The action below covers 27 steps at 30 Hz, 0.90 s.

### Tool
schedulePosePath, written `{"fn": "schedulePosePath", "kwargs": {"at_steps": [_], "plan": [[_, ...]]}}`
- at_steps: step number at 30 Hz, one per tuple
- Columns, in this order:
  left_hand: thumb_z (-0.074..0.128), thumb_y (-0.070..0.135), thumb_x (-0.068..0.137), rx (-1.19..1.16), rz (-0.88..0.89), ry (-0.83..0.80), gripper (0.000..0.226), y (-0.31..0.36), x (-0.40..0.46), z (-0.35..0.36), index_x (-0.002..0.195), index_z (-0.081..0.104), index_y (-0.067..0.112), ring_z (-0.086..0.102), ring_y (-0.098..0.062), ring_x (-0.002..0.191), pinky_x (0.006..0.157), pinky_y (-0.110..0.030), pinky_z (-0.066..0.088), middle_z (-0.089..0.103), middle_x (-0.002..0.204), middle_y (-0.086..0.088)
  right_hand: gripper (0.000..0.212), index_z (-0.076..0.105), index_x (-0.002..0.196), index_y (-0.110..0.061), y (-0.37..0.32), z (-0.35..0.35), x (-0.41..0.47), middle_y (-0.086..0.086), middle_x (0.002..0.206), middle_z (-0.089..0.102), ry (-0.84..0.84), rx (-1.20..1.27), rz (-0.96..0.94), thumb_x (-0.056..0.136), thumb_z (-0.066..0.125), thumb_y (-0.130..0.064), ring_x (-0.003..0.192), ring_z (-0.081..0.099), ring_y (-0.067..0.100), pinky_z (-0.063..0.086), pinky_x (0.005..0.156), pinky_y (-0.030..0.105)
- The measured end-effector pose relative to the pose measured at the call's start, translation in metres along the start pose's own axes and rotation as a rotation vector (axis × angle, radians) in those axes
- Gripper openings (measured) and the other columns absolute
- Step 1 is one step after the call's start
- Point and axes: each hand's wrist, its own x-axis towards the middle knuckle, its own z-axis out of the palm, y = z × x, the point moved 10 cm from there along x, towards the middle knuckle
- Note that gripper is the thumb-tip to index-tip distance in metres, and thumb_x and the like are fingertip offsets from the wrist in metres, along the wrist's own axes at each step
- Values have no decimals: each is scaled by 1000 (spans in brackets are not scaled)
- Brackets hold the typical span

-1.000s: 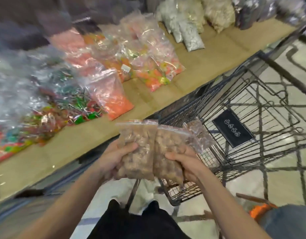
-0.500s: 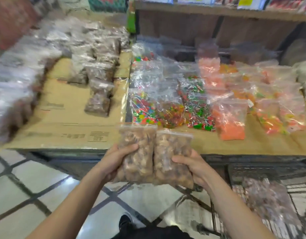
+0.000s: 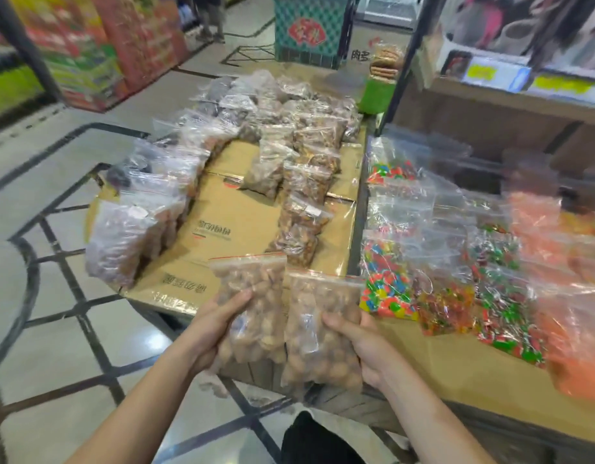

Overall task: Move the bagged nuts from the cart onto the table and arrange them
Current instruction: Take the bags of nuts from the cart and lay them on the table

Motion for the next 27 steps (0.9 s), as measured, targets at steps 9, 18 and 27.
{"fn": "schedulePosePath", "kwargs": {"at_steps": [9, 18, 27], "plan": [[83, 21, 79, -11, -74, 142, 45, 38, 104, -36, 118, 71, 1, 72, -38, 94, 86, -49, 59, 72, 112, -27, 45, 68, 115, -9, -57, 18, 86, 19, 110, 78, -20, -3, -30, 72, 83, -10, 102, 74, 40, 54, 99, 61], [91, 28, 70, 134, -50, 116, 53, 99, 223, -52, 116, 73, 9, 73, -36, 100, 93, -54, 57, 76, 110, -18, 58, 64, 122, -7, -94, 41, 148, 17, 109, 78, 85, 69, -45, 69, 87, -18, 98, 77, 35, 63, 81, 47], [86, 25, 79, 267, 17, 35, 40, 147, 316, -46, 115, 73, 16, 76, -19, 96, 84, -35, 60, 79, 105, -3, 72, 62, 128, -5, -101, 78, 185, 17, 113, 77, 211, 150, -99, 64, 87, -25, 103, 75, 35, 57, 95, 53]]}}
